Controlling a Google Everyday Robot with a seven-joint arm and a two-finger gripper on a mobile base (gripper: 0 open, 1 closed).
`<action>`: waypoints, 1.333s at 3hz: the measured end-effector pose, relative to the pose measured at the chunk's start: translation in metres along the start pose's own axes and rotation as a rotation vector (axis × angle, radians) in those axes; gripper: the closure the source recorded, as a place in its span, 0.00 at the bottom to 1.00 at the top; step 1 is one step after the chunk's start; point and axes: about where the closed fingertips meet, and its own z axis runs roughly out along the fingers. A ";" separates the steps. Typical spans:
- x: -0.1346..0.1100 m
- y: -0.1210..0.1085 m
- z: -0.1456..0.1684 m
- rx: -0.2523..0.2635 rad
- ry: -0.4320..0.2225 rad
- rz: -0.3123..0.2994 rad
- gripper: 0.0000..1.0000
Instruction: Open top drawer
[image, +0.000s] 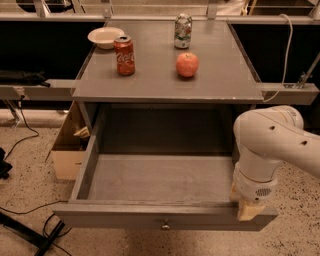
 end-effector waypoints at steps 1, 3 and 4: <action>0.000 0.000 0.000 0.000 0.000 0.000 0.36; -0.001 0.016 -0.034 0.065 0.008 -0.011 0.00; -0.005 0.048 -0.097 0.177 0.014 -0.065 0.00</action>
Offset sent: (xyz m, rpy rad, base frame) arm 0.0000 0.0000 0.0000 0.0000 0.0000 0.0000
